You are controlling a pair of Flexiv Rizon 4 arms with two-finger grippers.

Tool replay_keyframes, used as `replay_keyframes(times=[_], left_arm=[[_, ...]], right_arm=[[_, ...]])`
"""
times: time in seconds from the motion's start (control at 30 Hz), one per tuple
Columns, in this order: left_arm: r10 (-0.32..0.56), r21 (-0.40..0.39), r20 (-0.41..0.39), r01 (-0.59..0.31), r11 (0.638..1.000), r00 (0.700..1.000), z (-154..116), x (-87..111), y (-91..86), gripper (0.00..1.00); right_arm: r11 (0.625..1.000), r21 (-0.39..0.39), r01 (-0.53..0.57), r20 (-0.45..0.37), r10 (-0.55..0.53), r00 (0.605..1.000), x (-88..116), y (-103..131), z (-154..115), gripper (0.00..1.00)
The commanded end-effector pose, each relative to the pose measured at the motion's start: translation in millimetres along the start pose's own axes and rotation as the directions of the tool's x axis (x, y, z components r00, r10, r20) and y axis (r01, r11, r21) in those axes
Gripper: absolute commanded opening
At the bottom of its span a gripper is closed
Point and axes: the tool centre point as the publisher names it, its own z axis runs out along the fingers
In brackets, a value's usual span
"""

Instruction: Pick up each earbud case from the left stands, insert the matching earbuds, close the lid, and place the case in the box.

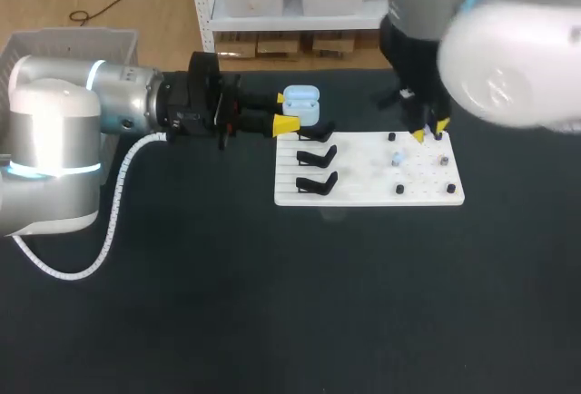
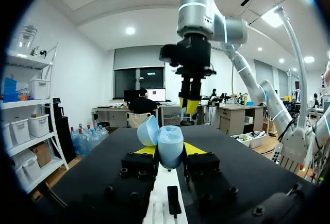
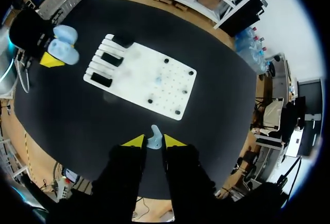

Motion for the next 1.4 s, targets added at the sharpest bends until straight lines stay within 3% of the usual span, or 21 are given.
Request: replay_keyframes(times=[0.03, 0.63, 0.77, 1.13, 1.4], left_arm=[[0.002, 0.001, 0.003, -0.002, 1.0, 1.0, -0.2, 1.1, 0.7, 0.0], [0.002, 0.001, 0.003, -0.002, 1.0, 1.0, -0.2, 1.1, 0.7, 0.0], [0.003, 0.017, 0.003, -0.003, 1.0, 1.0, 11.3, 11.2, -5.3, 0.0], [0.011, -0.009, 0.005, -0.011, 1.0, 1.0, 14.5, 16.5, -10.1, 0.0], [0.022, -0.002, -0.01, -0.022, 1.0, 1.0, 20.5, 18.4, -14.1, 0.0]], right_arm=[[1.0, 0.003, -0.01, -0.16, 0.01, 0.987, -18.6, 12.6, -16.5, 0.0], [1.0, -0.013, -0.011, -0.169, 0.009, 0.986, -21.5, 21.5, -19.0, 0.0], [0.999, -0.001, -0.035, -0.156, 0.035, 0.987, -26.8, 25.7, -22.0, 0.0], [0.985, -0.027, -0.172, -0.13, 0.167, 0.977, -39.4, 37.8, -30.2, 0.0], [0.949, -0.042, -0.311, -0.192, 0.298, 0.935, -47.1, 45.2, -23.4, 0.0]])
